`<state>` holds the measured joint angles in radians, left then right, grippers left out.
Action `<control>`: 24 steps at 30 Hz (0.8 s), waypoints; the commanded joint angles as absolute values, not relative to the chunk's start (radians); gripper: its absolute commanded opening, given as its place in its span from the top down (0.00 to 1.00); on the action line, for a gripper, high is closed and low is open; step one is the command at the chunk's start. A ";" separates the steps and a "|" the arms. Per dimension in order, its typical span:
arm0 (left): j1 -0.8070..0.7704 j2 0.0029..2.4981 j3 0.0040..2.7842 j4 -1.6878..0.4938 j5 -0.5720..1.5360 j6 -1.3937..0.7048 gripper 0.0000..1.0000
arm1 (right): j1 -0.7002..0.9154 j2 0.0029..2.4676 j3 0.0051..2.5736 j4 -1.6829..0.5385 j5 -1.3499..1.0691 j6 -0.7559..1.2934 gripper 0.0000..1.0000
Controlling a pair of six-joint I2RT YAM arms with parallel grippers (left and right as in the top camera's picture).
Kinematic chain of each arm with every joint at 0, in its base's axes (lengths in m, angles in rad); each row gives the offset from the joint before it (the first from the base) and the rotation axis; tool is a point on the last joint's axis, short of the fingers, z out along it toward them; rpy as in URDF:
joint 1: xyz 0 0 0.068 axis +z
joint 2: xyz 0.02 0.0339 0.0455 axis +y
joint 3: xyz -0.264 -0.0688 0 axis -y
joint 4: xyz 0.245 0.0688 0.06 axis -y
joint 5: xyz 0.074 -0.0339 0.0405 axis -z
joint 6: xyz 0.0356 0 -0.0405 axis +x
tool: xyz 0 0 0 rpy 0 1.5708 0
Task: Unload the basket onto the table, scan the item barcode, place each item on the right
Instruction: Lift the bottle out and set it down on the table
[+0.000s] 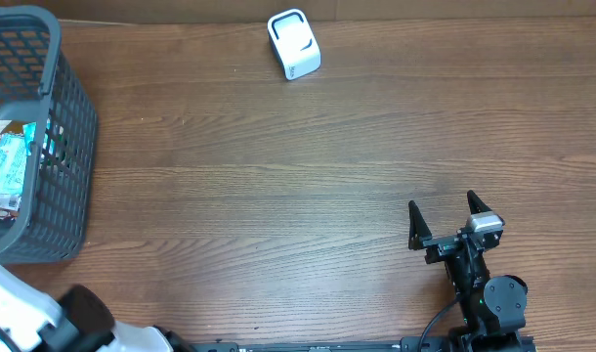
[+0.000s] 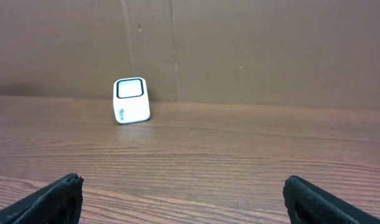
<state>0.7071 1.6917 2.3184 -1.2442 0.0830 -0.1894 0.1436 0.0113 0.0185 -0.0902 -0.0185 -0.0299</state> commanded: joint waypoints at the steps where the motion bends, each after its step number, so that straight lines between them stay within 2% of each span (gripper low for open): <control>1: 0.610 1.621 2.347 -1.241 0.135 -0.244 0.63 | 0.139 0.003 0.008 -0.084 -0.009 -0.035 0.00; 14: -0.003 1.642 2.343 -1.414 0.085 -0.263 0.61 | 0.139 0.003 0.008 -0.084 -0.009 -0.035 0.00; 16: -0.109 1.691 2.343 -1.446 0.024 -0.366 0.58 | 0.139 0.003 0.008 -0.084 -0.009 -0.035 0.00; 24: -0.372 1.903 2.343 -1.475 0.000 -0.564 0.50 | 0.139 0.003 0.008 -0.084 -0.009 -0.035 0.00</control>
